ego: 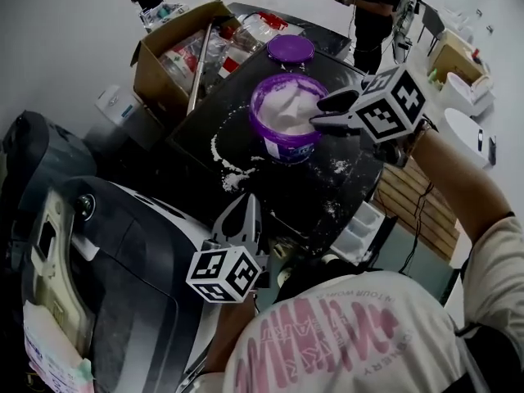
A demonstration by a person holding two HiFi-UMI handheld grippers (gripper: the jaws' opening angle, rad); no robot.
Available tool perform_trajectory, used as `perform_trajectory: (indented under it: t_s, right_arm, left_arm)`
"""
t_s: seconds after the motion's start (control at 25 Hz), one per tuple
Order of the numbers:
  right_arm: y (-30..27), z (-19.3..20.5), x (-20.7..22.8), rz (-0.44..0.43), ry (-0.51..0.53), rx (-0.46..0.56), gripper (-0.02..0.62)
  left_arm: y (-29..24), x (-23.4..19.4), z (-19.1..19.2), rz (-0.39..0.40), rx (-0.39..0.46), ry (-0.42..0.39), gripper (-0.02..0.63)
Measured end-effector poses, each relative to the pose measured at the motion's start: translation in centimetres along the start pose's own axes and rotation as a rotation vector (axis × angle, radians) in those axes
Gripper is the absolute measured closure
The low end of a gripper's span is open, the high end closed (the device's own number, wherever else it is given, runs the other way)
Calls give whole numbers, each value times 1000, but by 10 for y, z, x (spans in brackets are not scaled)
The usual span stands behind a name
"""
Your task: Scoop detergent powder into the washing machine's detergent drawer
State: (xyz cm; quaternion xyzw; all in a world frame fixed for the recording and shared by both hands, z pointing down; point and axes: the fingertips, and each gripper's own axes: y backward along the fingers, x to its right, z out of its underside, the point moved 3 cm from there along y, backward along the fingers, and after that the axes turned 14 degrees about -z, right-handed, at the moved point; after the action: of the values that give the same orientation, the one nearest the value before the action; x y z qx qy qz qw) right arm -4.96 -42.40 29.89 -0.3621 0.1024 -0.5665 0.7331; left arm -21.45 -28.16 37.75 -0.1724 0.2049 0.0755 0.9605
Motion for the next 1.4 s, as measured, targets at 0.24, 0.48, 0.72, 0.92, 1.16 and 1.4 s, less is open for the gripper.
perform_trajectory:
  t_s: [0.24,0.48,0.72,0.92,1.16,1.4]
  right_arm:
    - [-15,-6,11,-5,-20,-123,419]
    - [-23,-17,28,20,-28,-176,419]
    - [-34,-26,33,22,-6,-225,419]
    - [-42,-33,31,21,34,-239,455]
    - [-49,-30,28,-8,54,-276,516]
    - [-50,-31,27,-21,55,-278,574]
  left_arm:
    - [0,-1,5,5,-8,12,603]
    - [-3,-6,5,0,-4,23,603]
    - [-4,-9,8,-5,-13,31,603]
    - [-4,-13,9,-21,-19,35,603]
    - [-5,-15,9,-30,-24,34,603]
    - [-4,-14,9,-35,-28,35,603]
